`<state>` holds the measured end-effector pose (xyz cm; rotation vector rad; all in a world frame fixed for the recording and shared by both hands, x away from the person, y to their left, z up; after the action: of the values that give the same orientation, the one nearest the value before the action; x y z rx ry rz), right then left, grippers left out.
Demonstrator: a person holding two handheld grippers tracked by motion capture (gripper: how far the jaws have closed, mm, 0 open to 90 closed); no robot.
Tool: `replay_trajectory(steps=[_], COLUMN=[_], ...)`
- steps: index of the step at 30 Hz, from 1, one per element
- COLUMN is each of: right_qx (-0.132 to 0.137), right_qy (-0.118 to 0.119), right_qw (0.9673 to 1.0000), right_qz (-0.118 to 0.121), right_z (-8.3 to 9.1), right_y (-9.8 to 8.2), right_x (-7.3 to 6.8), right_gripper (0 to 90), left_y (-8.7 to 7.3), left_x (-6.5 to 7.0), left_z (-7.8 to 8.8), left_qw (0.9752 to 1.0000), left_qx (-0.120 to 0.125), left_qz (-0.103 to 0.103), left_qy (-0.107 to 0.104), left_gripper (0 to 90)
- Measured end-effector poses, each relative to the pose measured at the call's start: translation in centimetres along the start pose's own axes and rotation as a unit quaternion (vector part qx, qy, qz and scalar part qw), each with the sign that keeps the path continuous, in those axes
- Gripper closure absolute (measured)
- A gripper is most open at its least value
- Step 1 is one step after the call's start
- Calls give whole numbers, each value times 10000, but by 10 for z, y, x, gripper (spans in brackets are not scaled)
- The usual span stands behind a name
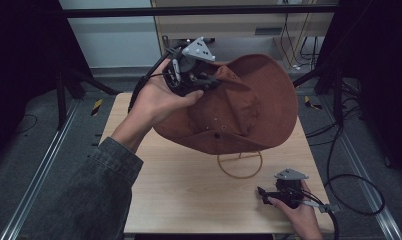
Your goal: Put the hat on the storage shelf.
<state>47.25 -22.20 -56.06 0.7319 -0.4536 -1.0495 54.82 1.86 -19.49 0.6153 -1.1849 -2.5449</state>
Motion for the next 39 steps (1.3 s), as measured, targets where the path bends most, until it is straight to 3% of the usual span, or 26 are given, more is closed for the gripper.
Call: replay_trajectory(steps=[25, 39], right_qx=[11, 11], right_qy=[0, 6], right_qw=[10000, 10000], right_qz=[28, 37], right_z=[0, 0], right_y=[0, 0], right_x=[0, 0], right_gripper=[54, 54], left_y=[16, 14], left_x=[16, 21], left_z=[-58, -92], left_qw=[9996, 9989], left_qx=[-177, -376], left_qz=[-158, -170], left_qy=[-141, -214], left_gripper=[891, 891])
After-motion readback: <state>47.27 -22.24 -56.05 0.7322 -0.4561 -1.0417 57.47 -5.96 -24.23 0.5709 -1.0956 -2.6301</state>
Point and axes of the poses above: each handheld gripper's, and its own axes: z roughly backward along the jaws, y roughly out of its top, x roughly to its right, the point moved 7 cm from there along -z, roughly forward along the jaws
